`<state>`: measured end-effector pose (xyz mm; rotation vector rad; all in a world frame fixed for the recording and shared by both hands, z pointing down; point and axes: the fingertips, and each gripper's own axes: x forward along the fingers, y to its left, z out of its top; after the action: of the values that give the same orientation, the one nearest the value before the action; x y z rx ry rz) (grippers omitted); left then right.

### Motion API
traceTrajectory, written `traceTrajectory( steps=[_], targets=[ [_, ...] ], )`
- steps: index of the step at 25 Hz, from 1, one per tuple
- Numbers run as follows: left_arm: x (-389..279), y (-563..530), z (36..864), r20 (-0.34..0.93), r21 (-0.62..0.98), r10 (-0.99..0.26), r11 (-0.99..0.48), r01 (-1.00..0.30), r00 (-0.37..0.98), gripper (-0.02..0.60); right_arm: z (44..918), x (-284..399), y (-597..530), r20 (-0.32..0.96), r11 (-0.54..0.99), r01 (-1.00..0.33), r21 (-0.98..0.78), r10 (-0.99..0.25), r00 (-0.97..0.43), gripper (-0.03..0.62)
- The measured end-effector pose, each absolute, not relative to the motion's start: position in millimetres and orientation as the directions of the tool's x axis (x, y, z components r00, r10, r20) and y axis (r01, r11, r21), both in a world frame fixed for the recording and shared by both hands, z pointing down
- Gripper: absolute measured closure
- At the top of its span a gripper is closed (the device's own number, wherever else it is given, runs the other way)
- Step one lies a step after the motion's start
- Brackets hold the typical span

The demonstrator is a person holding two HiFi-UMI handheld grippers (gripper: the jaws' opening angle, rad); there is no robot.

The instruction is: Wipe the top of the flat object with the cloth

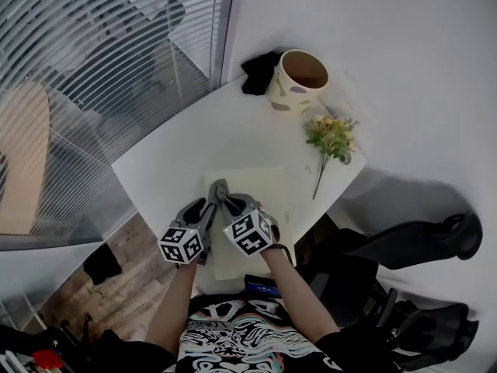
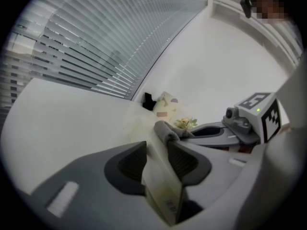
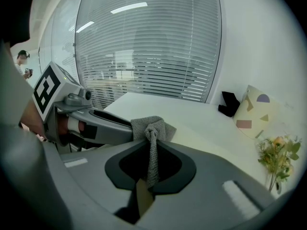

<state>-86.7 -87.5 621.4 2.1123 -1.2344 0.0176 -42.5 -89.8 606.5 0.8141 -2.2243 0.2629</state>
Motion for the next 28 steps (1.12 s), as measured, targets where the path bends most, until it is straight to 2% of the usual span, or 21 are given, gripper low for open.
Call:
traceTrajectory(
  steps=[28],
  targets=[
    [-86,-88,622,0.335,0.541,-0.768,-0.318,-0.778,0.546,0.388,607,-38,-71,0.706,0.781,-0.622,0.061,-0.474,-0.527,0.577]
  ],
)
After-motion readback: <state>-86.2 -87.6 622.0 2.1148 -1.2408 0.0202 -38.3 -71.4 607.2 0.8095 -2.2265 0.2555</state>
